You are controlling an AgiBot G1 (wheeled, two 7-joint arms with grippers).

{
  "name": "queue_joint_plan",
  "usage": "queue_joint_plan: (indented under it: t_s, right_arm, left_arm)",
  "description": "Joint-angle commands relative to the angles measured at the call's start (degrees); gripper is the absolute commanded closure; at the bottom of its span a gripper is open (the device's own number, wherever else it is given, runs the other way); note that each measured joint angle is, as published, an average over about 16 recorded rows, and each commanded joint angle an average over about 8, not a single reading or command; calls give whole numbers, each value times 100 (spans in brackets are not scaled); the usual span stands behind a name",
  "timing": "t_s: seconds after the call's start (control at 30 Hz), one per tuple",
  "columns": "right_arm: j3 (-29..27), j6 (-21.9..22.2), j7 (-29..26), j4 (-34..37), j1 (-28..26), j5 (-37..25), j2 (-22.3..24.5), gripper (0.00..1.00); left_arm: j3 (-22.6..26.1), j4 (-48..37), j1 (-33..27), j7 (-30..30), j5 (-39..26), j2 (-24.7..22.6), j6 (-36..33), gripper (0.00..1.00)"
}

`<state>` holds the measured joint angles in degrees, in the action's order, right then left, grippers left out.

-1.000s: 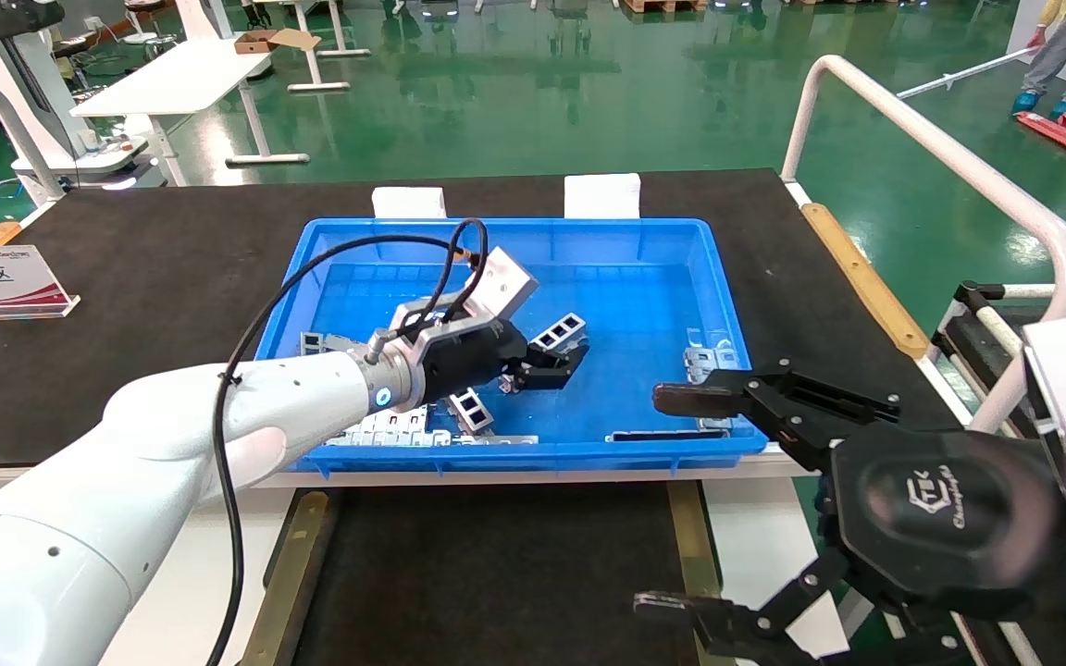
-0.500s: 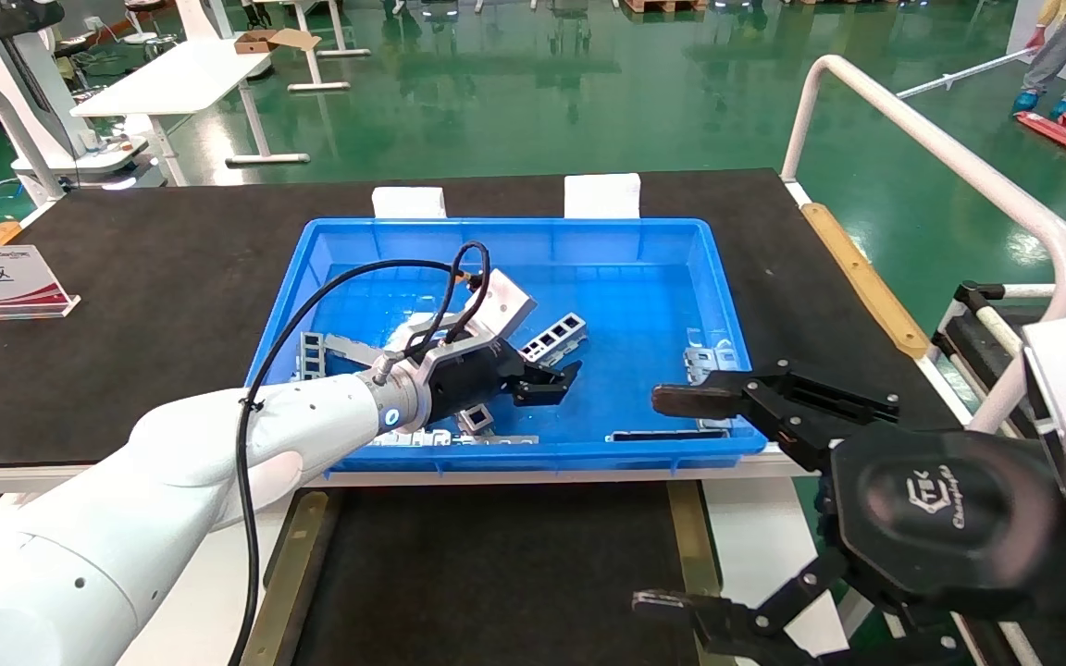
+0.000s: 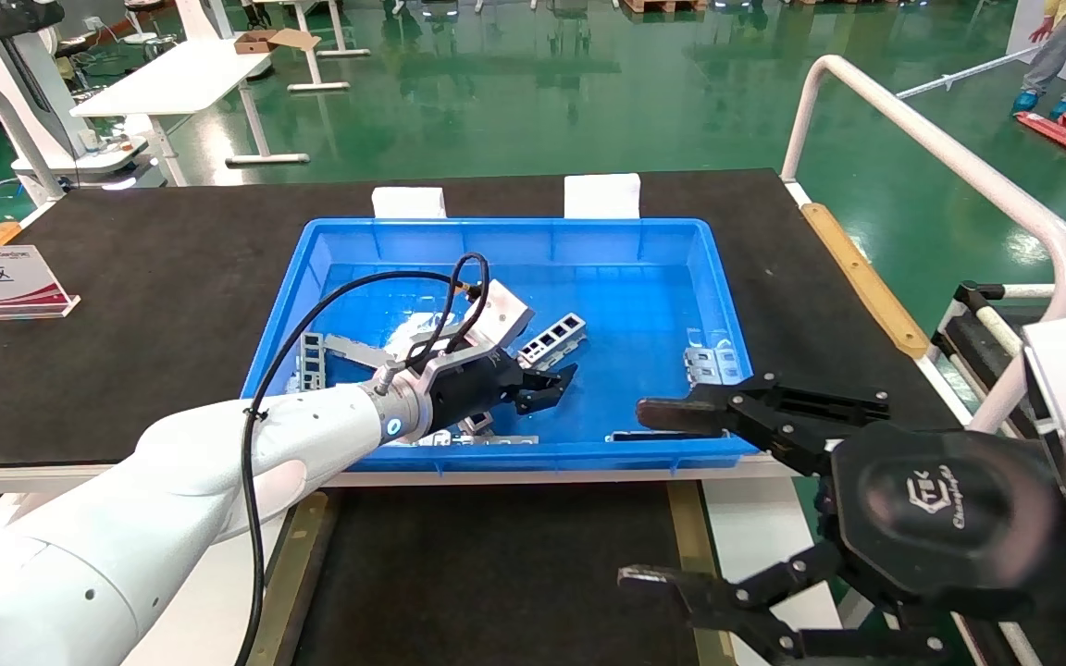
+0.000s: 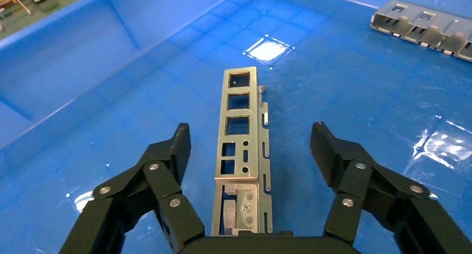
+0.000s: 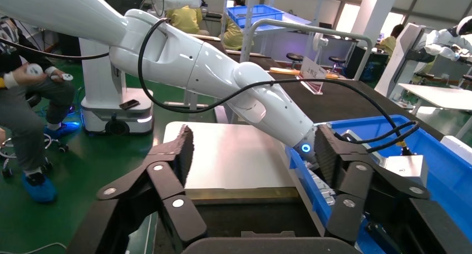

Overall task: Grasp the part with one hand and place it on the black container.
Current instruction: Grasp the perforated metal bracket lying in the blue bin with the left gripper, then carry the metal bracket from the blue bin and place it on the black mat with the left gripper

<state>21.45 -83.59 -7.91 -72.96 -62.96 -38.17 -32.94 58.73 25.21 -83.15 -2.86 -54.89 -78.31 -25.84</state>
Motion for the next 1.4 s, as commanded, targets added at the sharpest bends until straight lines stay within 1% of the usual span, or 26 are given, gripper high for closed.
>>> queue_joint_plan:
  t_s: [0.03, 0.6, 0.77, 0.9, 1.03, 1.13, 1.27, 1.4]
  right_arm:
    - [0, 0, 0, 0, 0, 0, 0, 100]
    - [1, 0, 1, 0, 0, 1, 0, 100]
    - [1, 1, 1, 0, 0, 1, 1, 100]
    - [2, 1, 1, 0, 0, 1, 1, 100]
    - [2, 1, 1, 0, -1, 1, 1, 100]
    - [2, 1, 1, 0, -1, 1, 1, 100]
    - [2, 1, 1, 0, -1, 2, 1, 100]
    - [3, 1, 1, 0, -1, 2, 1, 100]
  left_arm:
    - [71, -5, 9, -17, 85, 2, 20, 100]
    - [459, -52, 11, -236, 725, 6, 196, 100]
    - [462, -14, -23, -393, 964, 14, 145, 100]
    - [378, 52, -104, -577, 1216, 26, -25, 100]
    - [241, 95, -228, -830, 1489, 55, -345, 100]
    - [123, 74, -334, -1047, 1682, 94, -709, 100]
    - [-36, 21, -450, -1339, 1919, 214, -1418, 100]
    - [-171, 48, -464, -1573, 2119, 445, -2242, 100]
